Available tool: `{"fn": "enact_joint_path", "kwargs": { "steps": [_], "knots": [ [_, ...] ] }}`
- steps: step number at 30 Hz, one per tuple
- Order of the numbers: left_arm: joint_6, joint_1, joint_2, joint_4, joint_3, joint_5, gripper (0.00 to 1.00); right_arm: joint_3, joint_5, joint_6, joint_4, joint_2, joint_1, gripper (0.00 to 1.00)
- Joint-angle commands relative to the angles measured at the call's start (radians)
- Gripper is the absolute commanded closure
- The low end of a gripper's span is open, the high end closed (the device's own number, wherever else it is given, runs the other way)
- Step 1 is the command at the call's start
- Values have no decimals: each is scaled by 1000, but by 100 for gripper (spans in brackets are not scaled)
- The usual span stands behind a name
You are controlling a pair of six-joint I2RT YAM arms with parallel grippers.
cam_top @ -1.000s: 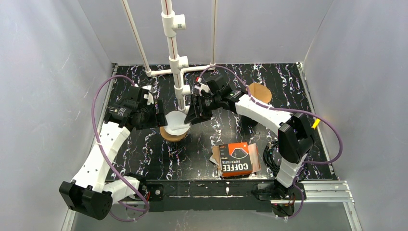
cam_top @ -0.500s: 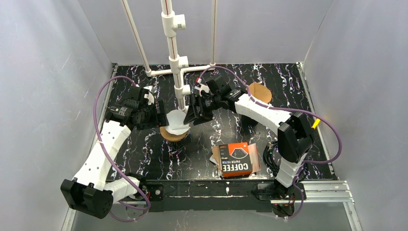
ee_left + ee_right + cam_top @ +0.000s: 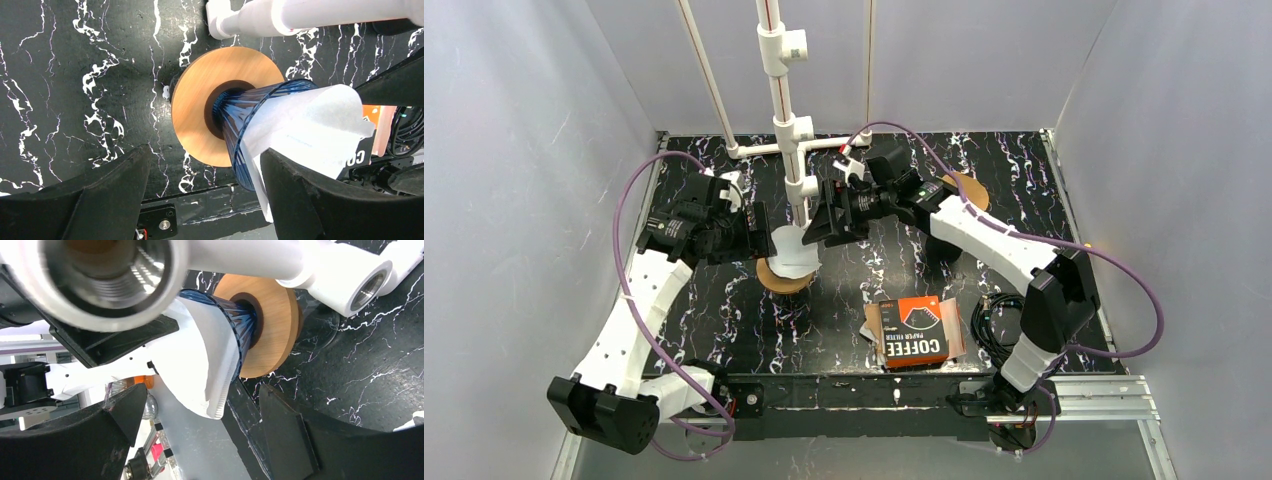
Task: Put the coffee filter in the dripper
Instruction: Adjust the coffee filter in the coffee dripper, then reset both arms
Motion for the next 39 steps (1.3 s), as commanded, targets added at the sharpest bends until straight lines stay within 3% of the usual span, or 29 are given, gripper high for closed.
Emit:
{"fn": "enact_joint_path", "kwargs": {
  "steps": [1,17,22,27,33,39],
  "knots": [
    [18,6,-13,-43,63,24,21,3,-23,2,30,-49,-14,9],
    [25,14,-97,54,127,84,13,88,82,-55,13,-113,-88,4],
    [24,35,-118,131,132,59,2,213,183,-115,-78,-119,-164,3],
    [49,85,-110,190,140,50,2,293,281,-171,-123,-141,-287,2],
    [95,182,-90,221,125,70,2,384,468,-307,-240,-147,-420,2],
    [106,345,-88,273,9,137,2,277,816,-370,-253,-239,-550,2]
  ]
}}
